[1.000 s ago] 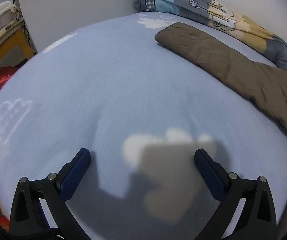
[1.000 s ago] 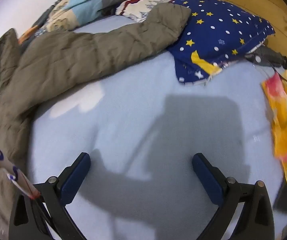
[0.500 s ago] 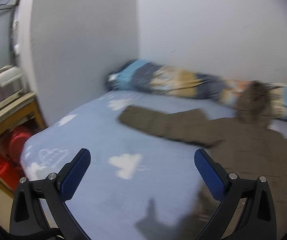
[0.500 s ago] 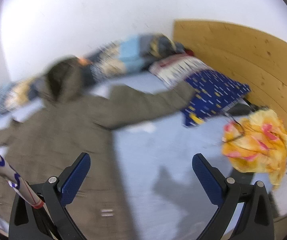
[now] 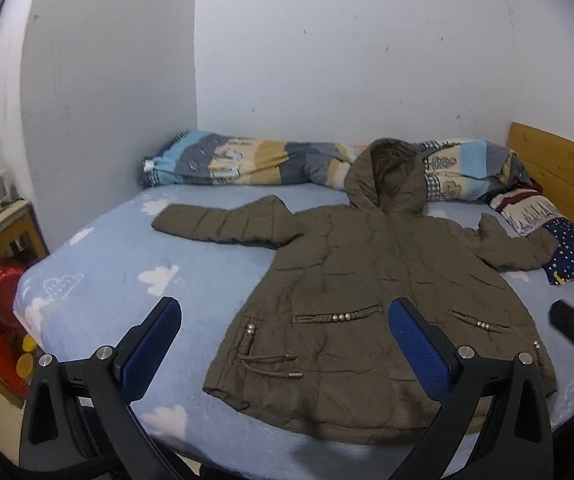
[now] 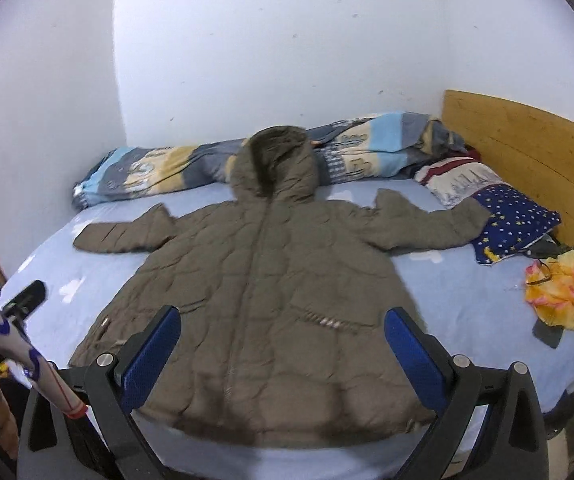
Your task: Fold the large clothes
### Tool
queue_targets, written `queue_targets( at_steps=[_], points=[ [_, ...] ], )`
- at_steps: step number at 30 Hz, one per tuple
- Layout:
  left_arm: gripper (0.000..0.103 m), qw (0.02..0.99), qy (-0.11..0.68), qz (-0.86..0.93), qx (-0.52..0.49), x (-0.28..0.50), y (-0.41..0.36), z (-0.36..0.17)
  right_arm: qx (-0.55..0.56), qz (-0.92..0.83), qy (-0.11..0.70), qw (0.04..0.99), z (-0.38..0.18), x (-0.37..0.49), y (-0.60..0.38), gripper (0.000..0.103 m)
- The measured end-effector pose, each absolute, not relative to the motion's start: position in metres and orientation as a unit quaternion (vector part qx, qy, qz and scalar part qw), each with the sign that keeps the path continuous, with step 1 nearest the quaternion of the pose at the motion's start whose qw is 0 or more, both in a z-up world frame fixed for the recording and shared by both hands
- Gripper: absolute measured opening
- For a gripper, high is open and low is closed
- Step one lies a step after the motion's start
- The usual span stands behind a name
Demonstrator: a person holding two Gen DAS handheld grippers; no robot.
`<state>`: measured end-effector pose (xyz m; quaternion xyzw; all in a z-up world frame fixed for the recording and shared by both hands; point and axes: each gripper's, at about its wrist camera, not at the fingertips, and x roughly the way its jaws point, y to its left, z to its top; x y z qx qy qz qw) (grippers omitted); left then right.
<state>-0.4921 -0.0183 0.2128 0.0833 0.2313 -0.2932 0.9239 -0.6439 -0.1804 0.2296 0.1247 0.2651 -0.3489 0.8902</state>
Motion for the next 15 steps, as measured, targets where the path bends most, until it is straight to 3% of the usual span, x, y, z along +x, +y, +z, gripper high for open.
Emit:
queue_targets(
  at_steps=[15],
  points=[
    [0.103, 0.921, 0.228, -0.303, 0.095, -0.494, 0.000, 0.213, 0.107, -0.328, 0.277, 0.897, 0.233, -0.630, -0.158, 0.103]
  ],
)
